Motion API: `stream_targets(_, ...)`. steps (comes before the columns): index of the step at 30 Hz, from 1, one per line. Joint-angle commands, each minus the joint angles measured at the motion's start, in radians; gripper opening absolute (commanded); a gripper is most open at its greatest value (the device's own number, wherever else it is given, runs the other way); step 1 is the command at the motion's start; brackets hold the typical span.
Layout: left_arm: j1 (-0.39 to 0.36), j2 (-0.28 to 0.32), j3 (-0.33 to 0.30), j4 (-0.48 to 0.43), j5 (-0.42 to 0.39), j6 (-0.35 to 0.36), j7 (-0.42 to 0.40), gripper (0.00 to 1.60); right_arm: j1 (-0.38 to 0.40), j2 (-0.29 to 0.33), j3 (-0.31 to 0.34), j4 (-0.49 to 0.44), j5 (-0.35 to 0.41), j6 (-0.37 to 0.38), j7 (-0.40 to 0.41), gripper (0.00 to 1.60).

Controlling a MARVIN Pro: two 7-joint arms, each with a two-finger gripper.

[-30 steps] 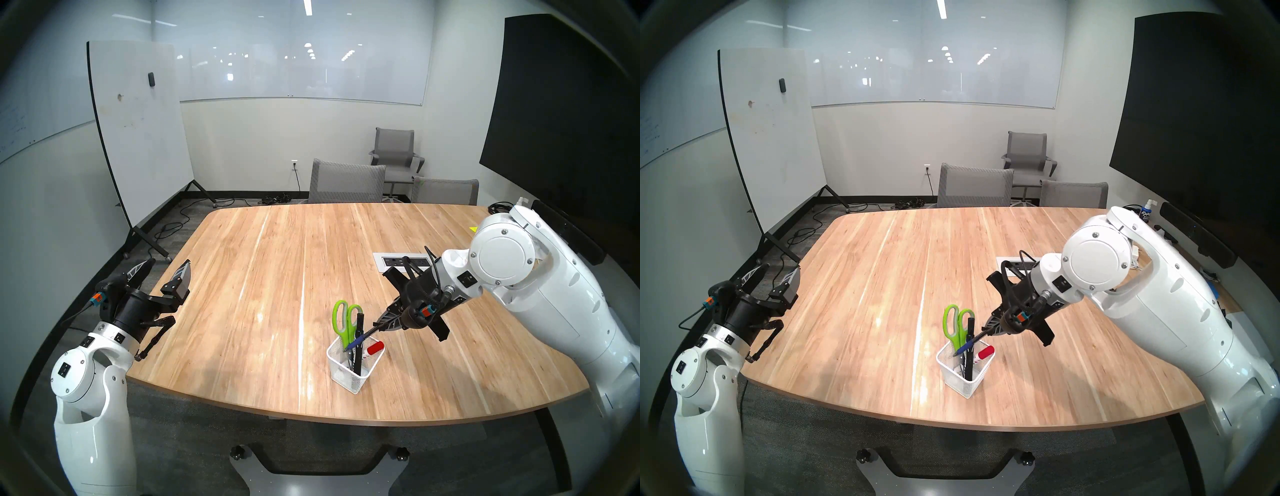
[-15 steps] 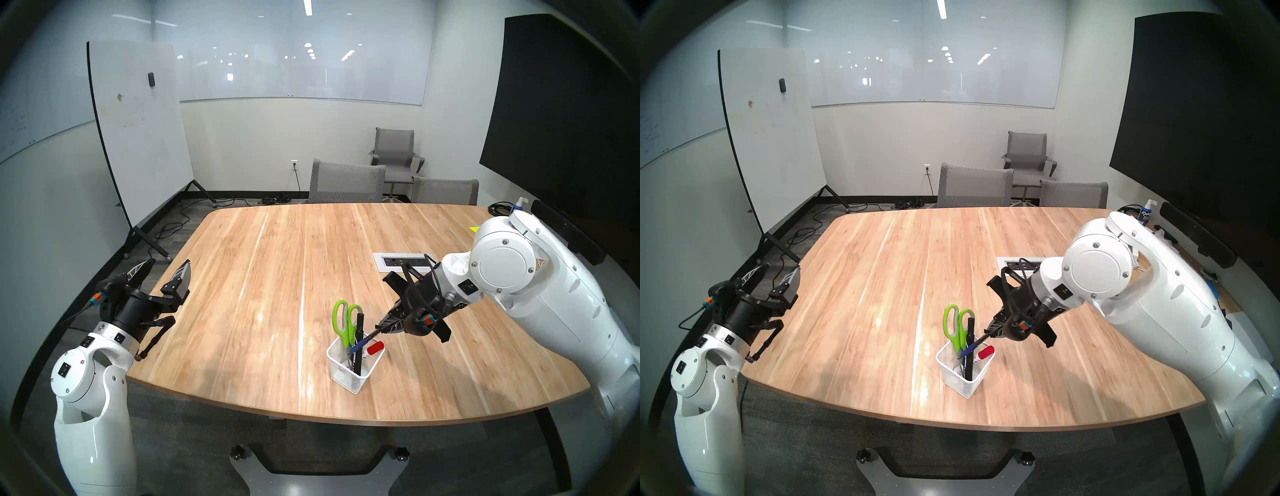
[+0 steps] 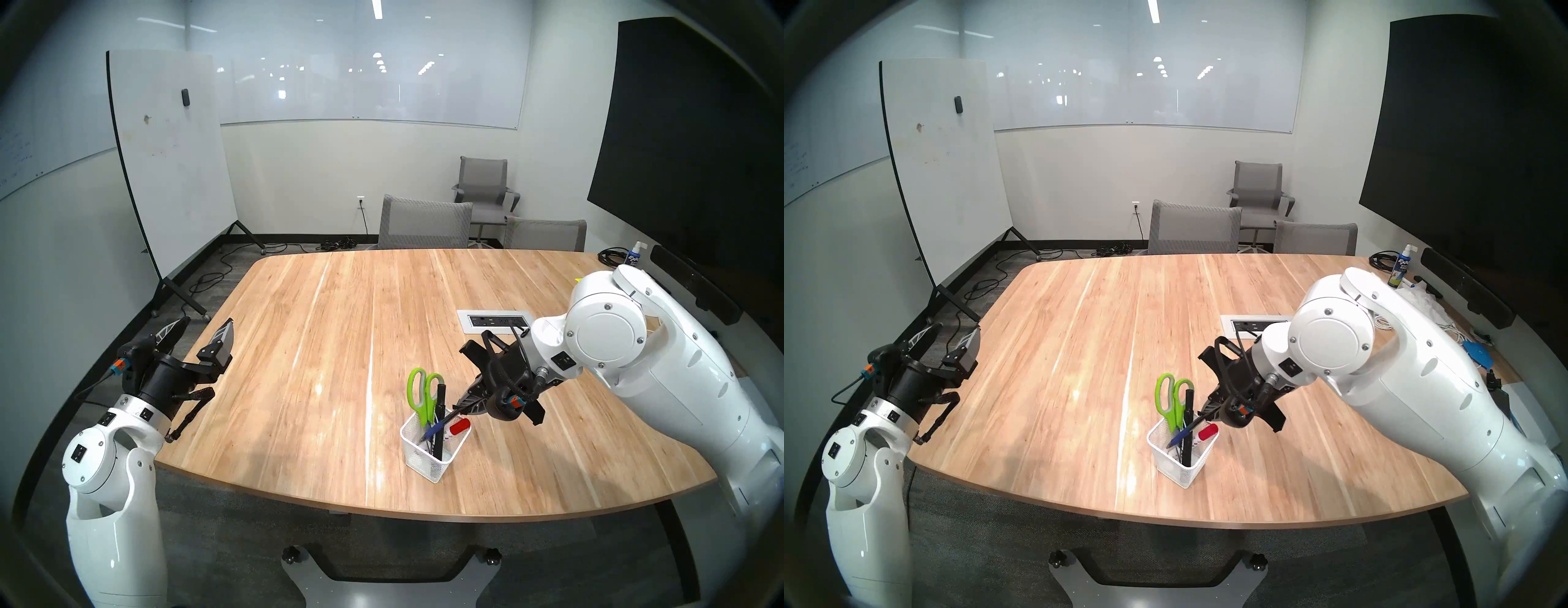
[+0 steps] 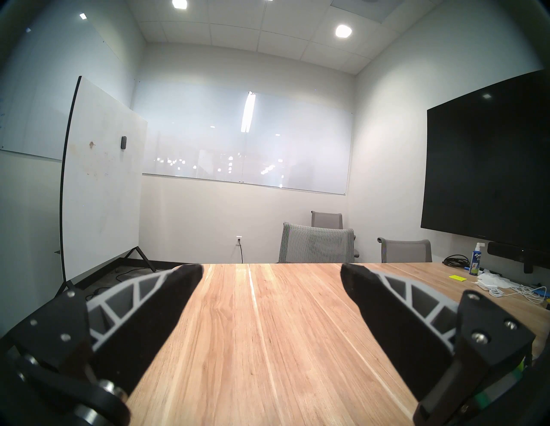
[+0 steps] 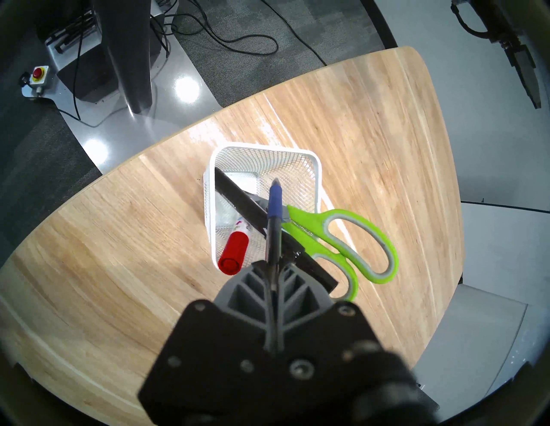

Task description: Place the pen, the marker, and the scissors into the pen holder

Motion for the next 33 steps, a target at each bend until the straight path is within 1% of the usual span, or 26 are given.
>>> stream_targets(1, -0.001, -0.002, 0.002, -0.022, 0.000, -0.001, 0.001, 1.60, 0.028, -0.030, -0.016, -0.004, -0.025, -0.011, 0.008, 0.00)
stream_targets(3, -0.001, -0.002, 0.002, -0.022, 0.000, -0.001, 0.001, 1.60, 0.027, -0.035, -0.021, 0.000, -0.025, -0.008, 0.009, 0.00)
stream_targets(8, -0.001, -0.002, 0.002, -0.022, 0.000, -0.001, 0.001, 1.60, 0.032, -0.039, -0.036, -0.003, -0.056, -0.034, 0.003, 0.00)
stream_targets(21, -0.001, -0.002, 0.002, -0.022, 0.001, -0.001, 0.001, 1.60, 0.030, -0.058, -0.065, 0.006, -0.088, -0.055, 0.001, 0.00)
stream_targets(22, -0.001, -0.002, 0.002, -0.022, 0.001, -0.001, 0.001, 1.60, 0.033, -0.057, -0.073, 0.002, -0.104, -0.071, -0.001, 0.00)
stream_targets(26, -0.001, -0.002, 0.002, -0.022, 0.001, -0.001, 0.001, 1.60, 0.032, -0.067, -0.082, 0.008, -0.100, -0.070, 0.007, 0.00)
stream_targets(33, -0.001, -0.002, 0.002, -0.022, 0.001, -0.001, 0.001, 1.60, 0.027, -0.074, -0.097, 0.007, -0.114, -0.074, 0.004, 0.00)
